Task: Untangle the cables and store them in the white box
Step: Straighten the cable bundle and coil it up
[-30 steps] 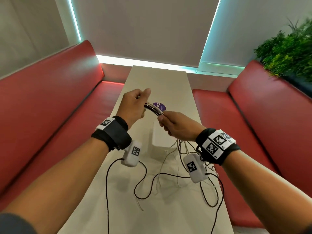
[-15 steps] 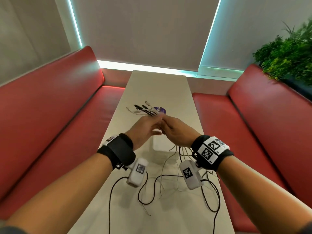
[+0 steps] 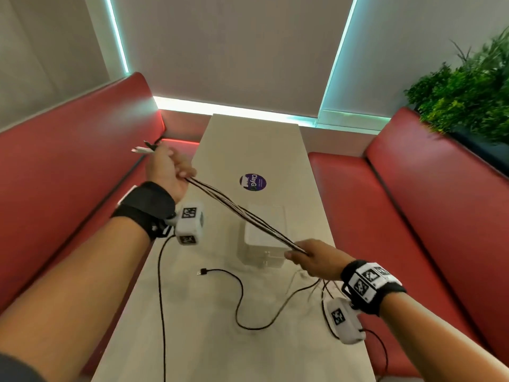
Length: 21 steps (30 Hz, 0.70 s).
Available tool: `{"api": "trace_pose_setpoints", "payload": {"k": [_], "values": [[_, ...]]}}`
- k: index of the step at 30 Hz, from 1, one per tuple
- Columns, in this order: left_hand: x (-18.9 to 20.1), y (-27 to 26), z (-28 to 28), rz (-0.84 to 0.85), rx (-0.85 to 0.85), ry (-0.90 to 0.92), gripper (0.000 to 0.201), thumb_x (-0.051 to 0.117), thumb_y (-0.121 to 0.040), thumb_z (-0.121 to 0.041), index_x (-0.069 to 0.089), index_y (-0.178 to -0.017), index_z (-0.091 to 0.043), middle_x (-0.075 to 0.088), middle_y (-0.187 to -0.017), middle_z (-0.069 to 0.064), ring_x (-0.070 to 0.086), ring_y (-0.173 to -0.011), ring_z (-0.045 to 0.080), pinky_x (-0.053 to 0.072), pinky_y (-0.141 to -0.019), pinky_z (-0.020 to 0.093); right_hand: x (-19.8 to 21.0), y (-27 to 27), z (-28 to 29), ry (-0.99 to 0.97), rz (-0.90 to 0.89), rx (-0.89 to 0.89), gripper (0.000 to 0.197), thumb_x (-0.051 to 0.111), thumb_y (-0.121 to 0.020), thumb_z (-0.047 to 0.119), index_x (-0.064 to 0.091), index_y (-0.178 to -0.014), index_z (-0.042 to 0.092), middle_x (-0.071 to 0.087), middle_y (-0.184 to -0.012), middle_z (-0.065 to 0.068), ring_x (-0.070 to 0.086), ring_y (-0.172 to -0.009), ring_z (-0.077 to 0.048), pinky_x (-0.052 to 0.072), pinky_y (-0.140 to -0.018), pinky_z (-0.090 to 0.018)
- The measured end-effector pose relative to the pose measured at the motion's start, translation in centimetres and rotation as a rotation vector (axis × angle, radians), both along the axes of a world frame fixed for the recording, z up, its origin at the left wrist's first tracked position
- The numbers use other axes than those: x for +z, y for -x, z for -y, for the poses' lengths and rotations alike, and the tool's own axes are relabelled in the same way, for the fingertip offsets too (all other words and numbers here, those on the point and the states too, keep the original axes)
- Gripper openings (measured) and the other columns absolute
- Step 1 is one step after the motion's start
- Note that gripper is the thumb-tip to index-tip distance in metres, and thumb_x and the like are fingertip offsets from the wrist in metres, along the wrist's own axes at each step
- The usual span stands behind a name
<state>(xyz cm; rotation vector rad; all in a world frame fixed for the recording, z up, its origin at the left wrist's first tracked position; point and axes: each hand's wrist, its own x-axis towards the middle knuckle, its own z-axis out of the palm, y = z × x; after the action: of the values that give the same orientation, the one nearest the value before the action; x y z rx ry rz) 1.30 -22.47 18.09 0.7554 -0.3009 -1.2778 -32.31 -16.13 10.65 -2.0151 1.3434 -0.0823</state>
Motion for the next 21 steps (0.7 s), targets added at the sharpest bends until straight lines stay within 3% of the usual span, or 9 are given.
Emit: {"api": "trace_pose_setpoints", "payload": {"k": [4, 7, 9, 14, 21], "values": [[0.0, -2.5, 0.7, 0.012, 0.05, -0.003, 0.045, 0.035, -0.104, -0.037, 0.031, -0.061, -0.024, 0.02, -0.042, -0.009, 0.017, -0.033, 0.008, 0.015, -0.034, 0.019, -1.6, 1.5, 0.1, 0.026, -0.122, 0.004, 0.043, 0.052, -0.099, 0.055, 0.048, -0.072, 0.022, 0.049, -0.062, 0.007, 0.043, -0.05, -0.007, 0.039, -0.055, -0.025], [1.5, -5.1, 1.5, 0.016, 0.131, 0.0, 0.045, 0.035, -0.102, -0.034, 0.03, -0.058, -0.025, 0.02, -0.043, -0.009, 0.016, -0.035, 0.009, 0.015, -0.035, 0.021, -2.9, 4.2, 0.2, -0.073, -0.307, -0.047, 0.042, 0.054, -0.096, 0.058, 0.053, -0.074, 0.022, 0.058, -0.06, 0.007, 0.054, -0.047, -0.008, 0.048, -0.057, -0.027], [2.6, -7.2, 1.5, 0.004, 0.177, 0.003, 0.047, 0.034, -0.102, -0.032, 0.03, -0.055, -0.025, 0.02, -0.045, -0.009, 0.015, -0.037, 0.009, 0.014, -0.037, 0.022, -4.5, 7.0, -0.1, -0.069, -0.401, -0.096, 0.042, 0.053, -0.097, 0.056, 0.052, -0.073, 0.022, 0.059, -0.063, 0.007, 0.054, -0.053, -0.01, 0.045, -0.055, -0.024], [2.6, -8.6, 1.5, 0.046, 0.222, -0.004, 0.05, 0.034, -0.1, -0.028, 0.029, -0.05, -0.024, 0.019, -0.047, -0.008, 0.013, -0.04, 0.011, 0.014, -0.039, 0.022, -7.6, 10.6, -1.5, -0.046, -0.436, -0.211, 0.046, 0.048, -0.1, 0.055, 0.05, -0.068, 0.022, 0.055, -0.064, 0.007, 0.047, -0.055, -0.01, 0.038, -0.055, -0.025], [1.9, -8.2, 2.4, 0.062, 0.228, -0.04, 0.041, 0.034, -0.1, -0.028, 0.029, -0.06, -0.024, 0.017, -0.053, -0.007, 0.012, -0.044, 0.012, 0.014, -0.04, 0.024, -9.3, 15.7, -3.8, -0.017, -0.453, -0.338, 0.042, 0.052, -0.098, 0.048, 0.049, -0.065, 0.023, 0.054, -0.061, 0.005, 0.045, -0.055, -0.01, 0.034, -0.053, -0.025]]}}
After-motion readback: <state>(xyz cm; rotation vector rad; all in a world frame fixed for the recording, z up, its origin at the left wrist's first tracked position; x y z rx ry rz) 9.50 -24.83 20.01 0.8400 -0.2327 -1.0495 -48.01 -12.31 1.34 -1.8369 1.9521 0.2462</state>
